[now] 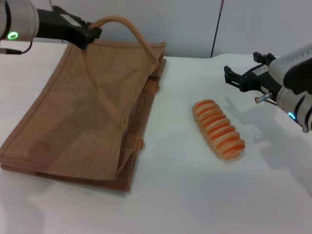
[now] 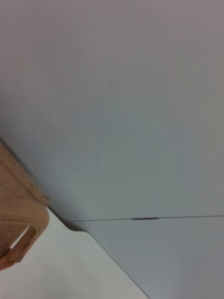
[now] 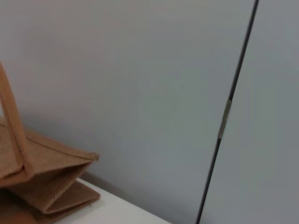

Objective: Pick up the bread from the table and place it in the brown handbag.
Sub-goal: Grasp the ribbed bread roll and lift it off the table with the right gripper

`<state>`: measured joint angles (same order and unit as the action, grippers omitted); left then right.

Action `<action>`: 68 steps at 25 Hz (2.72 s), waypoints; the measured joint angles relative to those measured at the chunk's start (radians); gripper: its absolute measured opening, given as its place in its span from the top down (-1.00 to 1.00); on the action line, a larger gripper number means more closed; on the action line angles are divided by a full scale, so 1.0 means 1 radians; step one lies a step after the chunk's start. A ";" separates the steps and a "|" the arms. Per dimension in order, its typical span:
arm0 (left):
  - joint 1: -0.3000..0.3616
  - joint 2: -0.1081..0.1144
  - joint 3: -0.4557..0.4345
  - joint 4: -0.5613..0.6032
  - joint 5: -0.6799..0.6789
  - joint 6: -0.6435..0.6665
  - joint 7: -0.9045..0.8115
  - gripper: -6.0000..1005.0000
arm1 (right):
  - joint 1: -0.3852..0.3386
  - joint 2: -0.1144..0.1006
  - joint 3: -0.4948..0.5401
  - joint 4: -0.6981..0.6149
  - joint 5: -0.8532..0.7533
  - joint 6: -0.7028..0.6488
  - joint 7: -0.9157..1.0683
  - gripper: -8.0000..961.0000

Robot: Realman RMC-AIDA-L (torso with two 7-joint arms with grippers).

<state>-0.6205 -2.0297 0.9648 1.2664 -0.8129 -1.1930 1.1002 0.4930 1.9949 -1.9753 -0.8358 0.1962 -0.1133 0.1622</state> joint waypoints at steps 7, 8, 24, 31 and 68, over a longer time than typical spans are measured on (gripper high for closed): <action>-0.003 0.001 -0.004 0.050 0.036 -0.012 -0.022 0.74 | -0.045 -0.035 0.000 -0.259 0.003 0.267 0.000 -0.83; -0.004 0.002 -0.004 0.051 0.039 -0.013 -0.023 0.74 | -0.047 -0.036 0.000 -0.280 0.003 0.291 0.000 -0.83; -0.007 0.004 -0.025 0.091 0.052 -0.037 -0.028 0.74 | -0.054 -0.027 0.078 -0.484 0.355 0.700 -0.367 -0.84; -0.014 0.003 -0.025 0.092 0.059 -0.050 -0.028 0.74 | -0.048 0.009 0.152 -0.494 0.432 0.840 -0.497 -0.84; -0.038 0.003 0.002 0.171 0.119 -0.085 -0.089 0.74 | 0.019 0.025 0.248 -0.452 0.444 1.136 -0.529 -0.84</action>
<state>-0.6589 -2.0269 0.9664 1.4372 -0.6936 -1.2778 1.0116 0.5124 2.0198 -1.7274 -1.2880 0.6398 1.0228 -0.3664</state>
